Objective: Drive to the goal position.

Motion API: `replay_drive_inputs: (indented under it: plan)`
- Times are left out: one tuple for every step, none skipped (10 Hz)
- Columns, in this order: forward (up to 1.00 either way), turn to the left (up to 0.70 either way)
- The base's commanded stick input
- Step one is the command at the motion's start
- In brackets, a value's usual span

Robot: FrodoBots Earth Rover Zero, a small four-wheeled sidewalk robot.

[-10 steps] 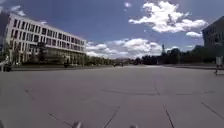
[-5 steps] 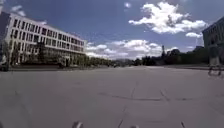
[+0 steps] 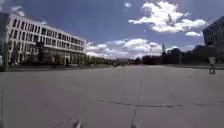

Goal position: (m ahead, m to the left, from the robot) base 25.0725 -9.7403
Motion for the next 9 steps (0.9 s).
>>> replay_drive_inputs:
  plan:
    - [0.70,0.00]
    - [0.70,0.00]
    - [0.70,0.00]
    - [0.70,0.00]
    - [0.70,0.00]
    - [0.70,0.00]
    - [0.70,0.00]
    - [0.70,0.00]
    - [0.70,0.00]
